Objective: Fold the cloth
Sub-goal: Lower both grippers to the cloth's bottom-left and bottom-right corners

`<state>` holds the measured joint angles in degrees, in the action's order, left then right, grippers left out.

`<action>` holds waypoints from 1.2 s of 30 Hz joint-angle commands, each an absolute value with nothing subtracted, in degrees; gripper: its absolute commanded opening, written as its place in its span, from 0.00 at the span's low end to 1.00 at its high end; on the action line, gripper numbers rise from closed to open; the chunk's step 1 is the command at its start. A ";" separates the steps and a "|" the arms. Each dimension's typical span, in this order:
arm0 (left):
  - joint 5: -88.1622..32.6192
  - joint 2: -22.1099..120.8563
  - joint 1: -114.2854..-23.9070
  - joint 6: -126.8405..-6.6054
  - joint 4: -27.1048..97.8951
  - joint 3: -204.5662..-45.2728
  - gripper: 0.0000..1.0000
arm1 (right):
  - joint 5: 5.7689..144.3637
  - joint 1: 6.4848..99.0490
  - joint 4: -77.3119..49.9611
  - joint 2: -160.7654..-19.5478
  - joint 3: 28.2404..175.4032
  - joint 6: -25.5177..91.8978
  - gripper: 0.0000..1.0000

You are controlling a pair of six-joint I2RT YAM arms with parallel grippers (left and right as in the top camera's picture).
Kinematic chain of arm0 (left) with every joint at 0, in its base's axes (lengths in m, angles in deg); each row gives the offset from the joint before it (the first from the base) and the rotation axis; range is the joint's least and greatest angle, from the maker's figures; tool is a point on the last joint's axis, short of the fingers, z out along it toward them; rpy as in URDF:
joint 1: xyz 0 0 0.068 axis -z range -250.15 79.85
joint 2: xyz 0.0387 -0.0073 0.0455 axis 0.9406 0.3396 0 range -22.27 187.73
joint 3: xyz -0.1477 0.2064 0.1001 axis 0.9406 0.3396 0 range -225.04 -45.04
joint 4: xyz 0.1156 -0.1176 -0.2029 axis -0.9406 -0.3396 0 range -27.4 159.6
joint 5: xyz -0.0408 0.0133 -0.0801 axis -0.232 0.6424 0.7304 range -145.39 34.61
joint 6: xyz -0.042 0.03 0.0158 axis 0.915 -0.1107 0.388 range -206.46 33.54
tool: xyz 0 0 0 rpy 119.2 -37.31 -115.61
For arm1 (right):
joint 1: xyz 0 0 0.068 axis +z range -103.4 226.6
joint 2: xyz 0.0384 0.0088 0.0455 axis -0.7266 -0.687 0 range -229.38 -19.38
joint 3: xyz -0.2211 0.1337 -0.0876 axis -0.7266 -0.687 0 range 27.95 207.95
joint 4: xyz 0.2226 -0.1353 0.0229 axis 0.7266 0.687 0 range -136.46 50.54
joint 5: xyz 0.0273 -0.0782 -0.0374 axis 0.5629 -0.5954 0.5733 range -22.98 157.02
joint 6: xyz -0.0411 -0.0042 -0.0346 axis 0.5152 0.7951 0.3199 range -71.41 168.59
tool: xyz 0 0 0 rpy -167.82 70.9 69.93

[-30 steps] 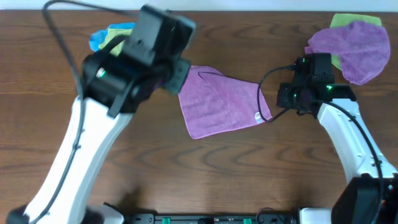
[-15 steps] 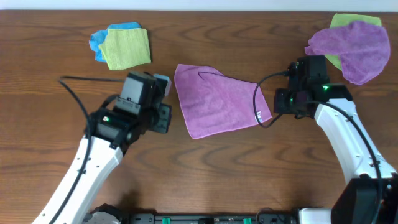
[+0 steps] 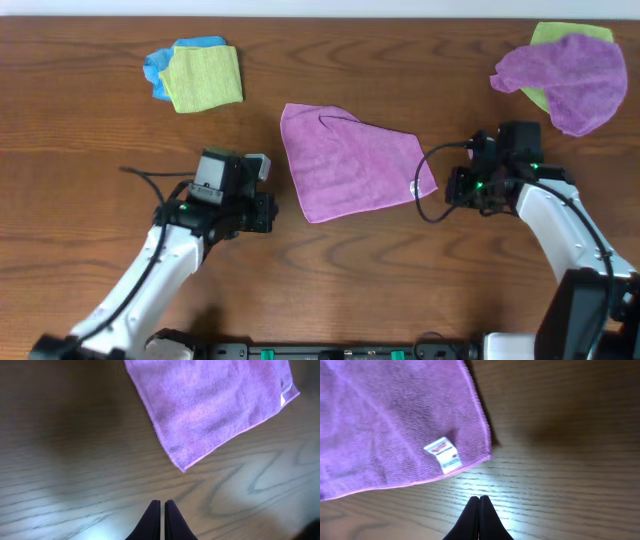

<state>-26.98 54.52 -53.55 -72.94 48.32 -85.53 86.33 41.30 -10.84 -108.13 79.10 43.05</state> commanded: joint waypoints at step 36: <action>-8.65 64.62 -53.72 -64.31 64.74 -82.91 0.95 | 96.34 35.84 -20.57 -116.53 79.54 45.87 0.45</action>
<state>-13.39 64.60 -53.55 -64.40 64.04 -83.15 93.85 36.47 -20.61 -116.42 79.10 45.65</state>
